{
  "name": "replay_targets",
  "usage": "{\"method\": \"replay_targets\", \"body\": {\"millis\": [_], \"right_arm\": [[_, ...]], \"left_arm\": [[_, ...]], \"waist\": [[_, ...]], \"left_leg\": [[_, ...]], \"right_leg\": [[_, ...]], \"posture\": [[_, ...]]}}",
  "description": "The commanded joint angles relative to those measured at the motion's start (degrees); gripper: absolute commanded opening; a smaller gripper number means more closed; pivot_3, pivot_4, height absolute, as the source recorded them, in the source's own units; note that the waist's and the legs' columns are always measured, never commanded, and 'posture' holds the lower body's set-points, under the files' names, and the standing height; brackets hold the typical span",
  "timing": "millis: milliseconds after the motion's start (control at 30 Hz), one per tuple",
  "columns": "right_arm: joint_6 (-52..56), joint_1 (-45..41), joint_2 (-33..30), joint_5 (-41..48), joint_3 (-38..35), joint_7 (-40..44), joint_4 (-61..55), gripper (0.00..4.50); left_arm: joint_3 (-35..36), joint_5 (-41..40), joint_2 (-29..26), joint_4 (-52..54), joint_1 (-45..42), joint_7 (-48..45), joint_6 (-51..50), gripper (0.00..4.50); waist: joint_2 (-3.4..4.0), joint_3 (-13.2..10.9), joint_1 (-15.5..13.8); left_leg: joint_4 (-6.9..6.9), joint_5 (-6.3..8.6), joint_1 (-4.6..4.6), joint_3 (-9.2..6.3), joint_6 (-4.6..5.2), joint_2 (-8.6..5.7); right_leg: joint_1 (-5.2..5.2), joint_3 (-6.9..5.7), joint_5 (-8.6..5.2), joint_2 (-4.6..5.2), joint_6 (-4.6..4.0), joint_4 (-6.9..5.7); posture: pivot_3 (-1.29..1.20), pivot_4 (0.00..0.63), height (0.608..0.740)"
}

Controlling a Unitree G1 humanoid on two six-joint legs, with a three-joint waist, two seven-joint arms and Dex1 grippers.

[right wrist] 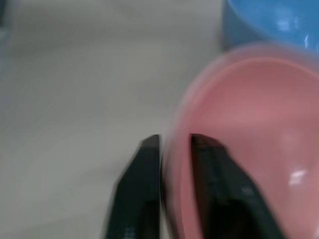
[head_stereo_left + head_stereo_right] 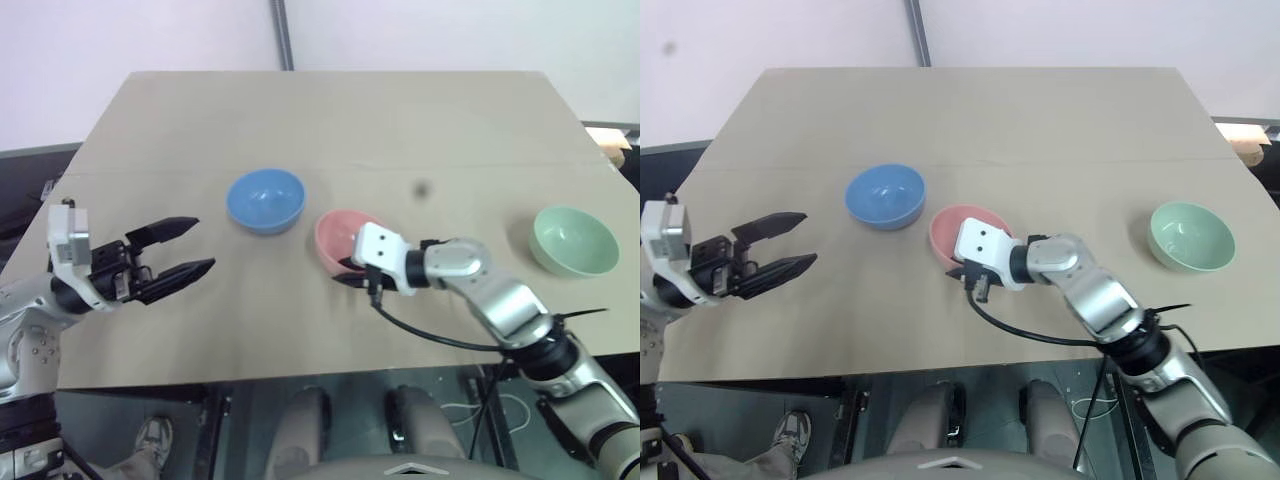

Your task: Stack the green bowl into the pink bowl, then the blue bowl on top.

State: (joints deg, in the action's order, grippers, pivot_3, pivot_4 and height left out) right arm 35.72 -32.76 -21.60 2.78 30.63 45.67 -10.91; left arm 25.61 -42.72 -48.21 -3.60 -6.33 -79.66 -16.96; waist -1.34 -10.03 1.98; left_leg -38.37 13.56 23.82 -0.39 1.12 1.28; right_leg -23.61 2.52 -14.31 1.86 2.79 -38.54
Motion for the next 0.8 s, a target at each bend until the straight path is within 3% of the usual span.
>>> {"method": "replay_targets", "body": {"millis": [33, 100, 167, 333, 400, 567, 800], "right_arm": [[-2.91, -0.07, -1.86, -3.77, -1.76, -2.84, -1.59, 3.14], [-1.20, 1.08, -3.86, -3.27, -4.51, -3.09, -6.25, 3.74], [3.53, 2.34, -5.36, 0.60, -9.22, -2.01, -12.85, 3.74], [20.60, 6.44, -8.08, 18.84, -30.79, 0.87, -32.20, 3.74], [25.11, 11.60, -14.13, 20.30, -39.40, 1.67, -35.24, 3.74], [23.93, 23.08, -24.98, 15.03, -46.96, -1.79, -30.57, 3.74], [17.55, 24.81, -24.71, 7.16, -45.09, -12.52, -13.18, 3.74]], "left_arm": [[-0.21, 0.04, -0.34, 0.27, -1.43, -0.93, 0.76, 4.50], [-0.42, -0.19, -0.05, 0.43, -1.81, -0.81, 0.48, 4.50], [-0.58, -0.34, 0.21, 0.71, -1.91, -0.61, 0.30, 4.50], [-1.21, -0.37, 1.22, 1.55, -2.03, -0.31, 0.29, 4.50], [-2.15, -0.34, 2.17, 1.91, -2.97, 0.01, 0.34, 4.50], [-3.72, -0.02, 3.65, 1.61, -4.97, 0.18, 0.52, 4.50], [-5.81, 1.10, 5.03, 0.83, -6.72, -0.58, 1.29, 4.50]], "waist": [[0.00, 0.00, -0.03], [0.00, 0.00, 0.01], [0.01, -0.01, -0.07], [0.03, -0.03, -0.14], [-0.02, 0.01, -0.45], [-0.02, 0.01, -1.29], [-0.03, 0.03, -0.93]], "left_leg": [[0.02, 0.00, 0.01, 0.00, 0.00, 0.00], [0.07, 0.01, 0.02, 0.01, 0.00, 0.00], [0.14, 0.01, 0.05, -0.04, -0.01, 0.00], [0.20, 0.02, 0.08, -0.10, 0.00, 0.03], [0.20, 0.02, 0.01, -0.12, 0.00, 0.03], [0.14, 0.01, 0.01, 0.00, 0.01, 0.00], [0.12, 0.01, -0.07, 0.19, 0.02, 0.03]], "right_leg": [[-0.01, 0.00, 0.00, 0.02, 0.01, 0.01], [-0.05, 0.00, 0.00, 0.03, 0.01, 0.01], [-0.07, -0.04, 0.00, 0.03, 0.00, 0.02], [-0.09, -0.06, 0.00, 0.03, 0.01, 0.01], [0.01, -0.10, -0.01, 0.06, 0.02, 0.05], [0.15, -0.04, -0.11, 0.11, -0.17, 0.33], [0.13, 0.12, -0.06, -0.09, -0.07, 0.25]], "posture": [[0.00, 0.150, 0.740], [0.00, 0.150, 0.740], [0.00, 0.150, 0.740], [0.00, 0.150, 0.740], [0.00, 0.150, 0.740], [0.00, 0.150, 0.740], [0.00, 0.150, 0.740]]}}
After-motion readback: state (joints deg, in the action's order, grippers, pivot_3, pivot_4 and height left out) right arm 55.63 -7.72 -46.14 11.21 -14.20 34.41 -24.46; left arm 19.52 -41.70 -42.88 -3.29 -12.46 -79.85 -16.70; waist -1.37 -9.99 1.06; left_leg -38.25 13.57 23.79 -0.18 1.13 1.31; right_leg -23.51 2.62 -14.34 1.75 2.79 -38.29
